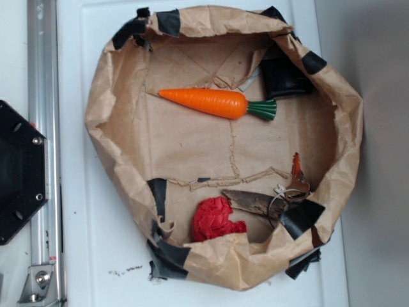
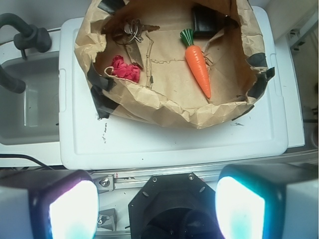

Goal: Grab the wood chip.

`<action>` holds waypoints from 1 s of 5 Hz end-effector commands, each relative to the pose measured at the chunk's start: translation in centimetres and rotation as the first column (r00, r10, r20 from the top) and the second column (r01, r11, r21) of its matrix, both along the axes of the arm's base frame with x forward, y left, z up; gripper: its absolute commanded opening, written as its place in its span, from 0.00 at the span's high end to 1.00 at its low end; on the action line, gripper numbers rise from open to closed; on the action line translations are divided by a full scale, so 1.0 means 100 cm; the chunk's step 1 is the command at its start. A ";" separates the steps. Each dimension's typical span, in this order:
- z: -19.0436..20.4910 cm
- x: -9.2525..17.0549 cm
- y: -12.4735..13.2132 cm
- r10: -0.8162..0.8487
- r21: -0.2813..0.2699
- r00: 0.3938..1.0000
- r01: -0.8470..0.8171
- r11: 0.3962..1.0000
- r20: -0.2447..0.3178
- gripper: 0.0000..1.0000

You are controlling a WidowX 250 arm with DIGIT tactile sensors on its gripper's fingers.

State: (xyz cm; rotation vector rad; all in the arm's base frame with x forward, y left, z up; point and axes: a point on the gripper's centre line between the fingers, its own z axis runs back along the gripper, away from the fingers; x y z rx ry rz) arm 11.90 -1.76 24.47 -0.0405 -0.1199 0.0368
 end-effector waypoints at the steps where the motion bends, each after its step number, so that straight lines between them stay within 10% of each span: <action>1: 0.000 0.000 0.000 0.000 0.000 1.000 0.000 1.000 0.000 0.00; 3: -0.015 0.091 -0.002 -0.026 0.003 0.999 0.026 1.000 0.037 0.00; 5: -0.052 0.139 0.020 -0.052 -0.140 0.997 0.060 0.988 0.059 0.00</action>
